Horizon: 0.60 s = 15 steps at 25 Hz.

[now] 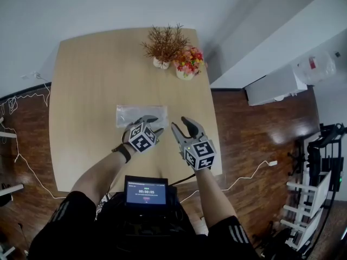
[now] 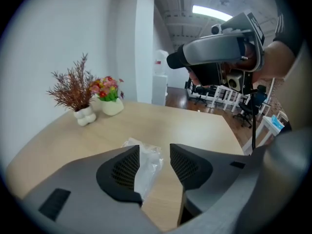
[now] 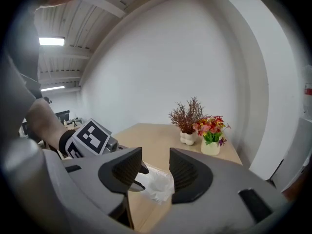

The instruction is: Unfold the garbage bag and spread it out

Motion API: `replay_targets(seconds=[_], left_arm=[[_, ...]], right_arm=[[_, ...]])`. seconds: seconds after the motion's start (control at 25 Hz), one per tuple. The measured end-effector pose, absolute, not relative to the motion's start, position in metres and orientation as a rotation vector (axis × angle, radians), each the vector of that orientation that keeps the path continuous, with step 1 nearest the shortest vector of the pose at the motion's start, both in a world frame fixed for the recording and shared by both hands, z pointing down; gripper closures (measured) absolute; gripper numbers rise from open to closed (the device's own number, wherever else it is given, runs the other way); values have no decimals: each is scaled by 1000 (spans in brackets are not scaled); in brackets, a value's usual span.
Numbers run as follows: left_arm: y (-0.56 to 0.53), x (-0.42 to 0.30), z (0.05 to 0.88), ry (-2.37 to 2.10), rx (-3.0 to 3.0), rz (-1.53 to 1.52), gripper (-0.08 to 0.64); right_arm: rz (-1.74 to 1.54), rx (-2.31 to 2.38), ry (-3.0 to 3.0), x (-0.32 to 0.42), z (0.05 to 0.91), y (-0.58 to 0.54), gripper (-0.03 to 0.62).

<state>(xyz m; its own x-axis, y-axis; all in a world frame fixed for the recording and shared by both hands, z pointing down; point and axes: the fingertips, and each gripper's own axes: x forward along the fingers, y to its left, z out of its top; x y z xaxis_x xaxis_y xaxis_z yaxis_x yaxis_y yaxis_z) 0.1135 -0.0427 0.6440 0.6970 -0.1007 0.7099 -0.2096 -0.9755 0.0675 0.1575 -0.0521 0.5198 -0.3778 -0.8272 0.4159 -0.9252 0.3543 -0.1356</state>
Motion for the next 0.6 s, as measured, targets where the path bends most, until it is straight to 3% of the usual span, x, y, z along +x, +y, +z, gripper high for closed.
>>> replay_targets(seconds=[0.6], left_arm=[[-45,158,727,-201,2555,1303,436]], right_arm=[[703,1523,-2301,186,586,-61,391]])
